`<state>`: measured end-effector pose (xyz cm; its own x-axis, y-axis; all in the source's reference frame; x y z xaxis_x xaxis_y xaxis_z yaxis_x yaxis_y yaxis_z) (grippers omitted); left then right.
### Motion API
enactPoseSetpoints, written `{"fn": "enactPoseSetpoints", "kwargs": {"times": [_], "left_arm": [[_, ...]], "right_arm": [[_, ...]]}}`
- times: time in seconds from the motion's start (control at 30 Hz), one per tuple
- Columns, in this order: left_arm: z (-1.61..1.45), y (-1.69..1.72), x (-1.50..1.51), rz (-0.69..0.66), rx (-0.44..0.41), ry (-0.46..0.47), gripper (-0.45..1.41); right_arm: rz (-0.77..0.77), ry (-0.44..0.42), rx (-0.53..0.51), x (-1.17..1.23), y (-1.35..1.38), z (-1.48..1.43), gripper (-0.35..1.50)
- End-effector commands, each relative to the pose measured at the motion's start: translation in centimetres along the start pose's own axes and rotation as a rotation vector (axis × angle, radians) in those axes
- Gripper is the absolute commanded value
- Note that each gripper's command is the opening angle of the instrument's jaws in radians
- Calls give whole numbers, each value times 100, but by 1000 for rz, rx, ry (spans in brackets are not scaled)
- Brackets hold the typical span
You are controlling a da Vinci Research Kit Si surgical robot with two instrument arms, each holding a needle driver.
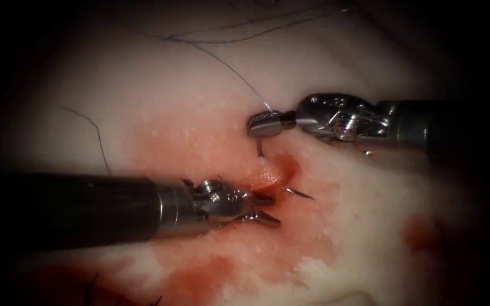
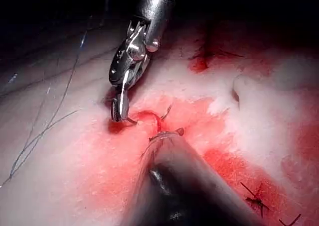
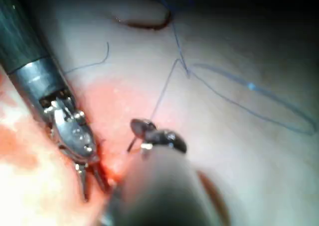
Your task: Wound Closure
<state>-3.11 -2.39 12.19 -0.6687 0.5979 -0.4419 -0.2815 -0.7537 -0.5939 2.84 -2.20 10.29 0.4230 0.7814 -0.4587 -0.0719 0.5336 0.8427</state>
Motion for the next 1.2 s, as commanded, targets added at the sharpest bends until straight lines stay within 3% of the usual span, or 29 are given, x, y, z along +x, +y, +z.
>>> {"fn": "enactPoseSetpoints", "kwargs": {"times": [0.03, 0.2, 0.4, 0.53, 0.67, 0.8, 0.87, 0.97, 1.07, 1.2], "left_arm": [[8, -1, 1, 0, -1, 0, 36], [8, -1, 1, 0, -1, 0, 36], [8, -1, 0, 0, -1, 0, 36], [8, -1, 0, 0, -1, 0, 36], [8, -1, 0, 1, -1, 0, 36], [7, 0, 2, -1, -1, 1, 36], [7, 2, 5, 15, -2, 1, 36], [5, 9, 12, 45, -3, 3, 36], [-1, 18, 21, 92, -8, 5, 39], [-14, 36, 36, 198, 1, 11, 47]], "right_arm": [[25, -31, -2, 3, 3, 9, -35], [69, -104, -39, 6, 3, 4, -35], [123, -253, -145, 8, 4, 9, -35], [179, -429, -166, 14, 4, 17, -35], [240, -545, -173, 9, -9, 21, -35], [221, -577, -138, 1, -25, 26, -35], [201, -518, -115, 1, -29, 28, -35], [117, -401, -86, 5, -27, 25, 46], [2, -349, -95, 11, -19, 17, 103], [-36, -328, -118, 14, -9, 0, 115]]}}
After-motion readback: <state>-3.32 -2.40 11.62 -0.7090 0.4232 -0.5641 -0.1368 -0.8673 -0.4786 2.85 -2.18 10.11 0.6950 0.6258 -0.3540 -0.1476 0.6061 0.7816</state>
